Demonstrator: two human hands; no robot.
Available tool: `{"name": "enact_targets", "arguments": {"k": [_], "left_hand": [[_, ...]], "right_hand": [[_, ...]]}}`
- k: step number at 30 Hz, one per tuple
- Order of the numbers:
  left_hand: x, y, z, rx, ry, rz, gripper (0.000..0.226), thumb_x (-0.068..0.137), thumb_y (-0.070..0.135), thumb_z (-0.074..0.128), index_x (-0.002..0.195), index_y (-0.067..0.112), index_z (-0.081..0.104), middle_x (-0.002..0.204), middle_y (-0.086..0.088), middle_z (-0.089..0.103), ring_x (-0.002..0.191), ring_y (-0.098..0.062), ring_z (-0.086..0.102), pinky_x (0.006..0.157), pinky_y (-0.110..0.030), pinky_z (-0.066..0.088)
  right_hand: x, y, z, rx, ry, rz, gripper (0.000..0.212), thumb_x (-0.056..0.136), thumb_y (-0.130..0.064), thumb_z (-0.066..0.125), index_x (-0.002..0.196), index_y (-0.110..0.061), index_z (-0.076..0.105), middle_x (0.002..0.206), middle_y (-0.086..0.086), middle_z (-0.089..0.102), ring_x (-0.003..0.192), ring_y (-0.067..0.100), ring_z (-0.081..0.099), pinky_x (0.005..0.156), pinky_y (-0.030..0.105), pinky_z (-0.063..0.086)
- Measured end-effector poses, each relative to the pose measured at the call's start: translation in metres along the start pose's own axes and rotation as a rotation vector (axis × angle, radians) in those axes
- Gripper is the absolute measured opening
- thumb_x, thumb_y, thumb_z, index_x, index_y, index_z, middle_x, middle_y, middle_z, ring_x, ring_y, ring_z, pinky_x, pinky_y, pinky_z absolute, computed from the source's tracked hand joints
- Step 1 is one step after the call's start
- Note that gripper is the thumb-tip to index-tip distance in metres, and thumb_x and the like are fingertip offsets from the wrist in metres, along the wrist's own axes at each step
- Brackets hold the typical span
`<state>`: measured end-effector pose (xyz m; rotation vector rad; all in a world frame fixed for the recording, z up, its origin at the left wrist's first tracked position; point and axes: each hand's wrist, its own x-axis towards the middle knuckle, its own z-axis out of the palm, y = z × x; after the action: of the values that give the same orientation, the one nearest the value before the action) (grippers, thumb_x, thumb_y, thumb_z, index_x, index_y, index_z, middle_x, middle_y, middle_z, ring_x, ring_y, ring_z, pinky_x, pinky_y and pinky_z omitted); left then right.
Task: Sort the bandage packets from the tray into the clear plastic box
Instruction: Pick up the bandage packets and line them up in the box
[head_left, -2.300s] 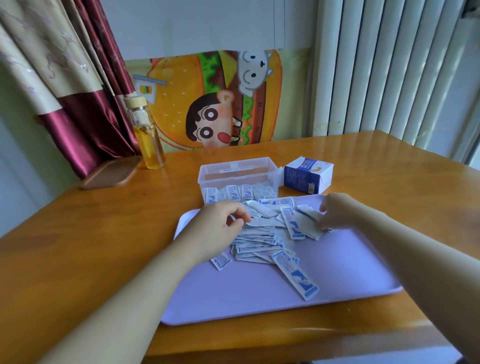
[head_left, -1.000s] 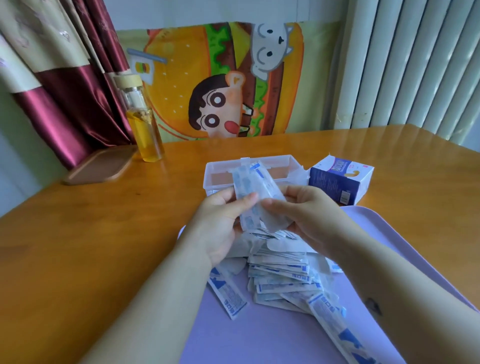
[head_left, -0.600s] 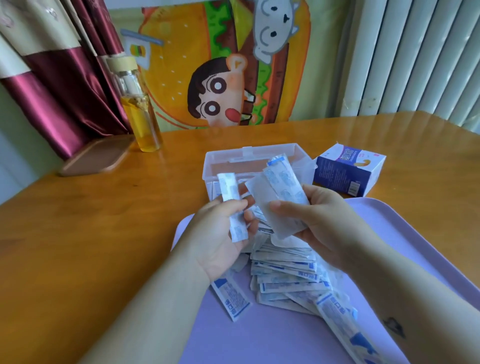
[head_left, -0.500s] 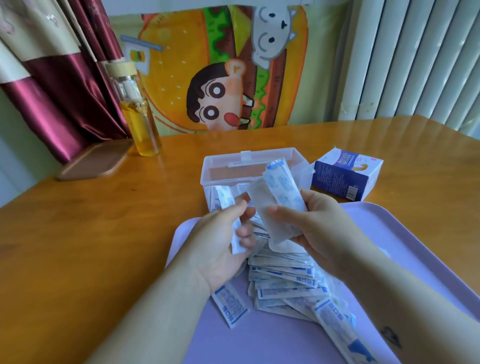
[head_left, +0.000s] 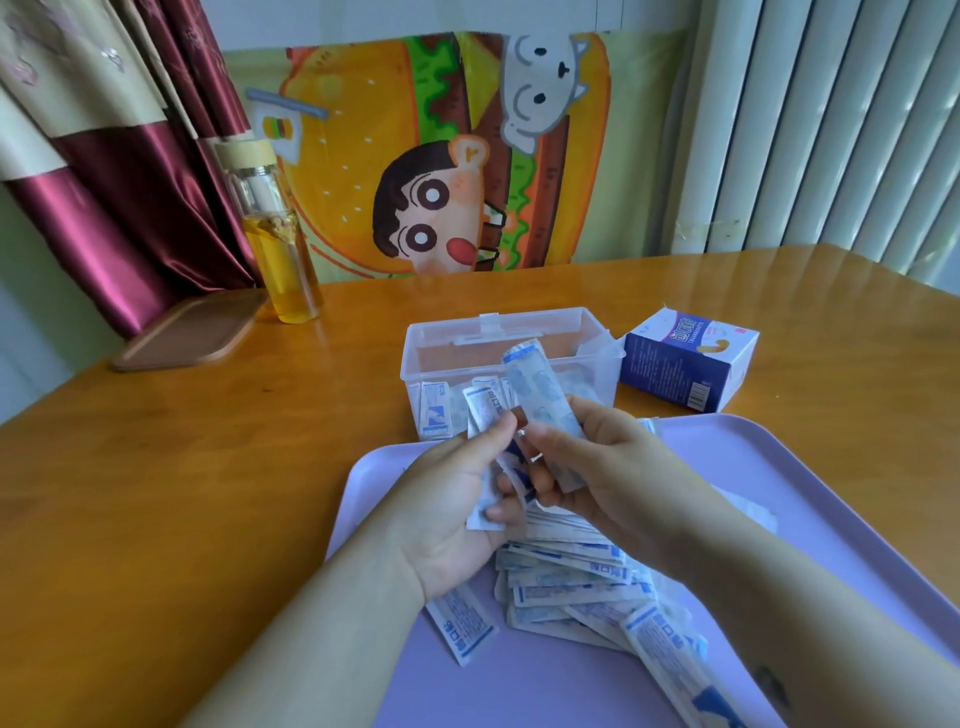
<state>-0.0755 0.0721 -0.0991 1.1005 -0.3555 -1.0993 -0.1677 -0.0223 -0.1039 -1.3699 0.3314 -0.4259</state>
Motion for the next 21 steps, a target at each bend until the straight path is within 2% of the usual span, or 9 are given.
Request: {"name": "enact_targets", "arguments": {"k": [3, 7, 9, 12, 15, 18, 20, 21], "left_hand": [[0.004, -0.001, -0.004, -0.027, 0.053, 0.039, 0.022, 0.096, 0.016, 0.049, 0.102, 0.009, 0.068, 0.068, -0.003, 0.051, 0.052, -0.008, 0.037, 0.039, -0.015, 0.022], [0.008, -0.001, -0.010, 0.070, 0.182, 0.129, 0.010, 0.092, 0.010, 0.056, 0.083, 0.010, 0.062, 0.055, 0.001, 0.043, 0.047, -0.006, 0.036, 0.037, -0.014, 0.023], [0.009, -0.001, -0.013, 0.119, 0.203, 0.151, 0.010, 0.090, 0.008, 0.059, 0.079, 0.009, 0.058, 0.054, 0.000, 0.040, 0.047, -0.007, 0.036, 0.036, -0.014, 0.023], [0.010, -0.001, -0.014, 0.127, 0.183, 0.150, 0.002, 0.089, 0.007, 0.059, 0.088, 0.007, 0.060, 0.056, -0.001, 0.041, 0.048, -0.006, 0.039, 0.034, -0.013, 0.024], [0.012, -0.001, -0.015, 0.153, 0.207, 0.163, 0.008, 0.092, 0.002, 0.054, 0.087, 0.006, 0.060, 0.057, 0.000, 0.045, 0.046, -0.003, 0.039, 0.034, -0.013, 0.022], [0.012, 0.000, -0.014, 0.162, 0.226, 0.192, 0.009, 0.092, 0.006, 0.055, 0.095, 0.008, 0.063, 0.077, -0.004, 0.058, 0.062, -0.009, 0.046, 0.036, -0.014, 0.025], [0.014, 0.000, -0.014, 0.126, 0.260, 0.215, 0.011, 0.092, 0.010, 0.057, 0.098, 0.012, 0.067, 0.091, -0.007, 0.067, 0.073, -0.014, 0.054, 0.038, -0.015, 0.033], [0.014, 0.001, -0.014, 0.101, 0.281, 0.225, 0.011, 0.092, 0.011, 0.057, 0.096, 0.014, 0.067, 0.092, -0.008, 0.068, 0.072, -0.015, 0.057, 0.040, -0.016, 0.038]], "right_hand": [[0.001, 0.000, -0.002, 0.042, 0.034, 0.016, 0.018, 0.097, -0.008, 0.045, 0.097, -0.008, 0.062, 0.064, 0.000, 0.054, 0.055, 0.009, 0.054, 0.057, 0.020, 0.048], [0.001, -0.002, -0.003, 0.032, 0.061, -0.014, 0.020, 0.090, -0.005, 0.056, 0.110, -0.005, 0.057, 0.068, 0.007, 0.062, 0.060, 0.014, 0.062, 0.059, 0.020, 0.052], [0.001, -0.003, -0.003, 0.046, 0.111, -0.009, 0.018, 0.088, -0.007, 0.059, 0.104, -0.004, 0.054, 0.069, 0.008, 0.066, 0.060, 0.017, 0.064, 0.058, 0.022, 0.053], [0.001, -0.001, -0.003, -0.102, 0.148, -0.057, 0.008, 0.090, -0.014, 0.058, 0.094, -0.008, 0.057, 0.067, 0.006, 0.069, 0.059, 0.019, 0.066, 0.060, 0.026, 0.052], [0.001, 0.001, -0.002, -0.199, 0.166, -0.104, 0.012, 0.091, -0.020, 0.056, 0.093, -0.009, 0.061, 0.064, 0.004, 0.068, 0.056, 0.017, 0.063, 0.065, 0.034, 0.052], [0.002, 0.002, -0.002, -0.199, 0.205, -0.130, 0.010, 0.090, -0.021, 0.059, 0.090, -0.012, 0.062, 0.066, 0.005, 0.068, 0.053, 0.014, 0.060, 0.064, 0.035, 0.052], [0.003, 0.002, -0.004, -0.176, 0.219, -0.131, 0.010, 0.087, -0.023, 0.062, 0.090, -0.013, 0.062, 0.068, 0.005, 0.069, 0.053, 0.014, 0.058, 0.062, 0.033, 0.049], [0.004, 0.001, -0.006, -0.171, 0.209, -0.124, 0.011, 0.086, -0.023, 0.063, 0.089, -0.013, 0.061, 0.068, 0.005, 0.068, 0.053, 0.015, 0.057, 0.061, 0.033, 0.048]]}}
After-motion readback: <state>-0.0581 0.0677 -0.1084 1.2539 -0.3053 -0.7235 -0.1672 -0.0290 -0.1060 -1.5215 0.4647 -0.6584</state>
